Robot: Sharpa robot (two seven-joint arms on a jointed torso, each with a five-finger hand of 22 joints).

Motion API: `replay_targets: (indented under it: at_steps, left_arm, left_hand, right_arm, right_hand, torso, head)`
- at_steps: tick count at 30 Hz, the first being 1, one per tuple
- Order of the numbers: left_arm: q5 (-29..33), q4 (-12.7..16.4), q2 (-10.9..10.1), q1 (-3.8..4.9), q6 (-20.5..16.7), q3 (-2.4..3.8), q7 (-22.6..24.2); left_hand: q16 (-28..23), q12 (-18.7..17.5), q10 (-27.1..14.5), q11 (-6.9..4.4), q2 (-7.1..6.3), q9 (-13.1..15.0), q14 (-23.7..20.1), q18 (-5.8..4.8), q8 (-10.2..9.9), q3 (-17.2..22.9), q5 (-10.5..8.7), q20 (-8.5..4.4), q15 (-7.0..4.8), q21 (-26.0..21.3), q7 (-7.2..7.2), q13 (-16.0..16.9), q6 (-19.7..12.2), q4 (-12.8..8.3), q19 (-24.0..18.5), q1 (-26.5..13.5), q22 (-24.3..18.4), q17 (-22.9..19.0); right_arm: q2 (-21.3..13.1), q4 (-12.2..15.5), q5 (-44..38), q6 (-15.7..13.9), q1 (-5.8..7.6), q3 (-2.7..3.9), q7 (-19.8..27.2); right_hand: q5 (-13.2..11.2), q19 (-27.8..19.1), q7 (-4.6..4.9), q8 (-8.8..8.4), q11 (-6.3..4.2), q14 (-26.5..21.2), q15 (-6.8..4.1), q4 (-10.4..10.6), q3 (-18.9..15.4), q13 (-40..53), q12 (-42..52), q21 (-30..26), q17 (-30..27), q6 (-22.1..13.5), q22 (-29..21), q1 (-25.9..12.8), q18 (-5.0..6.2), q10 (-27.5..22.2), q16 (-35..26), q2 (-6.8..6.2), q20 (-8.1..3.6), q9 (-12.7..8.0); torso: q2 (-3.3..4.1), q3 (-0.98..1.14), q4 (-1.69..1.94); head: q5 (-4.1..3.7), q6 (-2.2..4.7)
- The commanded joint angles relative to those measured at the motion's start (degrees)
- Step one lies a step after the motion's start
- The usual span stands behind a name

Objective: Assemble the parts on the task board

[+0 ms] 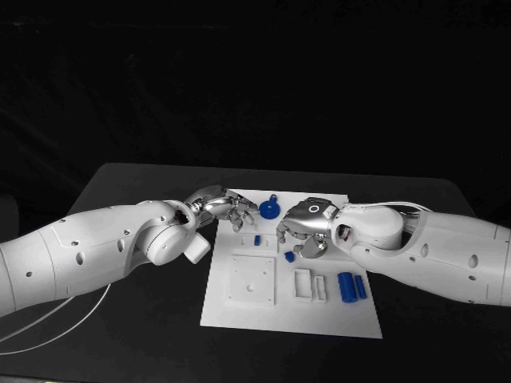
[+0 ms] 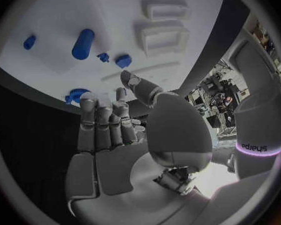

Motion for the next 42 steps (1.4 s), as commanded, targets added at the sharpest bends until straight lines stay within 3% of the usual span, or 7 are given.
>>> replay_targets:
  at_steps: [1,7,18,34,37,42]
  left_arm:
    - [0.62,0.12,0.12,0.03,-0.2,0.04,1.02]
    - [0.63,0.13,0.16,0.03,-0.08,0.04,0.98]
    - [0.64,0.07,0.23,0.02,0.27,0.04,0.8]
    - [0.69,-0.01,0.25,0.02,0.56,0.04,0.38]
    - [0.7,0.0,0.25,0.02,0.73,0.04,0.27]
    - [0.7,-0.01,0.25,0.02,0.78,0.04,0.11]
  left_hand:
    - [-0.12,-0.36,-0.35,0.09,-0.65,-0.08,0.32,0.43,-0.22,0.08,-0.01,-2.95,0.09,0.31,0.16,0.06,-0.51,0.41,0.48,0.12,1.04,0.1]
    - [-0.14,-0.49,-0.59,0.2,-0.94,-0.13,0.37,0.51,-0.29,0.15,0.0,-2.9,0.16,0.3,0.28,0.08,-0.78,0.65,0.53,0.12,1.03,0.11]
    - [-0.15,-0.59,-0.78,0.29,-1.16,-0.17,0.42,0.59,-0.37,0.18,-0.01,-2.82,0.23,0.29,0.41,0.13,-1.07,0.91,0.59,0.09,1.02,0.12]
    - [-0.19,-0.74,-1.12,0.45,-1.5,-0.22,0.47,0.71,-0.49,0.13,-0.02,-2.69,0.37,0.26,0.62,0.23,-1.59,1.51,0.65,-0.15,1.02,0.14]
    - [-0.19,-0.75,-1.14,0.46,-1.52,-0.22,0.47,0.72,-0.49,0.13,-0.02,-2.68,0.37,0.26,0.63,0.23,-1.62,1.55,0.65,-0.16,1.02,0.14]
    - [-0.2,-0.75,-1.16,0.47,-1.56,-0.22,0.47,0.74,-0.5,0.13,-0.02,-2.67,0.39,0.26,0.65,0.25,-1.68,1.59,0.65,-0.16,1.02,0.15]
  right_arm:
    - [0.45,-0.35,-2.4,-0.67,-0.29,-0.05,-0.82]
    - [1.01,-1.05,-2.74,0.6,-0.98,-0.63,-0.81]
    - [1.61,-2.76,-3.41,2.08,-1.93,-0.7,-0.53]
    - [2.63,-4.57,-2.87,0.78,-2.99,-0.73,-0.25]
    - [2.75,-4.79,-2.78,0.4,-3.1,-0.73,-0.37]
    - [2.93,-5.07,-2.58,-0.37,-3.34,-0.73,-1.06]
  right_hand:
    - [-0.27,0.39,-0.16,-0.18,-0.41,0.01,-0.3,-0.07,0.51,-0.06,-0.09,0.38,-0.09,-0.42,-0.09,0.23,2.55,0.04,0.29,-0.66,0.07,-0.09]
    - [-0.33,0.41,-0.37,-0.17,-0.63,0.01,-0.34,-0.05,0.87,-0.08,-0.12,0.42,-0.1,-0.52,-0.14,0.3,2.55,0.06,0.31,-0.67,0.03,-0.12]
    - [-0.41,0.11,-0.58,0.18,-0.82,-0.21,-0.35,-0.07,1.88,-0.1,-0.22,0.42,-0.11,-0.15,-0.21,0.71,2.55,-0.06,0.28,-0.63,0.03,-0.06]
    - [-0.47,0.05,-0.82,0.2,-1.06,-0.29,-0.34,0.09,2.82,-0.11,-0.23,0.6,-0.06,-0.4,-0.24,0.71,2.55,-0.02,0.4,-0.87,0.09,-0.14]
    - [-0.47,0.09,-0.51,0.49,-0.83,-0.27,-0.35,0.14,2.83,-0.11,-0.21,0.71,-0.07,0.0,-0.25,0.26,2.55,0.03,0.44,-0.86,0.09,-0.05]
    - [-0.61,0.22,1.0,2.21,0.57,-0.13,-0.39,0.18,1.81,0.06,0.14,1.08,-0.06,2.91,-0.29,-1.68,2.55,0.19,0.64,-0.76,0.0,0.67]
  torso:
    - [0.0,-0.04,0.06]
    - [0.0,-0.09,0.01]
    - [-0.01,-0.1,0.09]
    - [-0.04,0.02,-0.03]
    - [-0.04,0.0,-0.01]
    - [-0.03,-0.01,-0.07]
  head:
    - [0.03,-0.22]
    - [0.1,-0.45]
    - [0.41,-0.78]
    - [0.65,-1.05]
    - [0.62,-1.06]
    - [0.69,-1.09]
